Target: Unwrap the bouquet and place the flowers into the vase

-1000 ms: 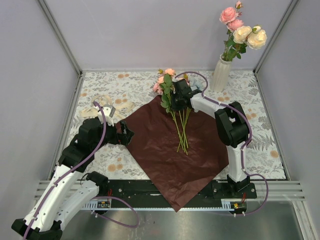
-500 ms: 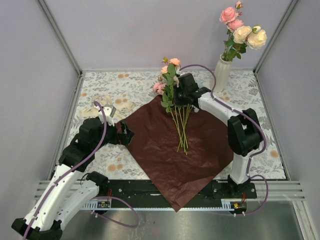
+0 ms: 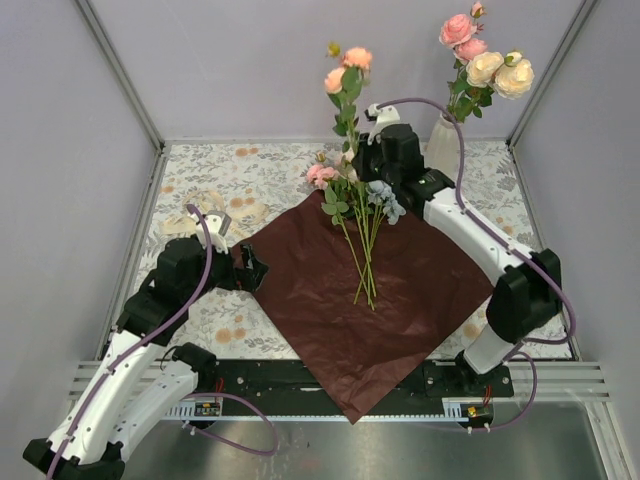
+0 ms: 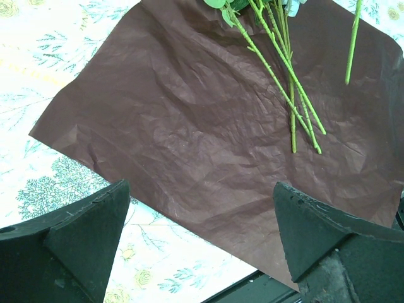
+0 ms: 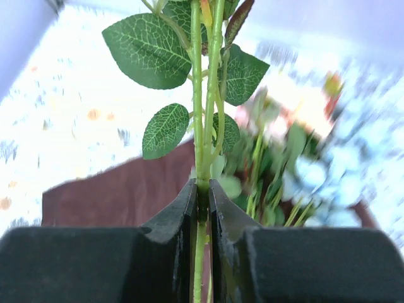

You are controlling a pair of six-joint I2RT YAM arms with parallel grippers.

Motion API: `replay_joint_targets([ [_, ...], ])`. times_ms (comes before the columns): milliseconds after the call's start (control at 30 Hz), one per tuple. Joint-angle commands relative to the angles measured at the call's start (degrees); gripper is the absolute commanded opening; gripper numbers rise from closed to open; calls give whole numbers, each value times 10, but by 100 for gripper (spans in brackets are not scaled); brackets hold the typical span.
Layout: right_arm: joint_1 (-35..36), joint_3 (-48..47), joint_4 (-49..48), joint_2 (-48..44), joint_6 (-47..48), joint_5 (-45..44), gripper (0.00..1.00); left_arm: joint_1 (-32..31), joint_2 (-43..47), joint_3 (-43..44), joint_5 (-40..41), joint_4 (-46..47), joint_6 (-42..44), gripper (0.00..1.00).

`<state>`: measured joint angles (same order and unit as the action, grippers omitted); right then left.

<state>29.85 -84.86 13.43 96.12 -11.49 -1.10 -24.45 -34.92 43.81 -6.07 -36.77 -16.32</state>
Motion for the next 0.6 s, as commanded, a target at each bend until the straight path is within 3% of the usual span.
replay_joint_targets([
  [0, 2, 7, -182, -78, 111, -68, 0, -2, 6, 0, -4, 18, 3, 99],
  [200, -9, -11, -318, -102, 241, -111, 0, -2, 12, -2, 6, 18, 1, 99],
  [333, -32, -31, -388, -88, 292, -85, 0, -2, 9, -1, 4, 18, 1, 99],
  [567, -87, -99, -451, -24, 372, -87, 0, -2, 15, -1, 15, 17, 1, 99],
])
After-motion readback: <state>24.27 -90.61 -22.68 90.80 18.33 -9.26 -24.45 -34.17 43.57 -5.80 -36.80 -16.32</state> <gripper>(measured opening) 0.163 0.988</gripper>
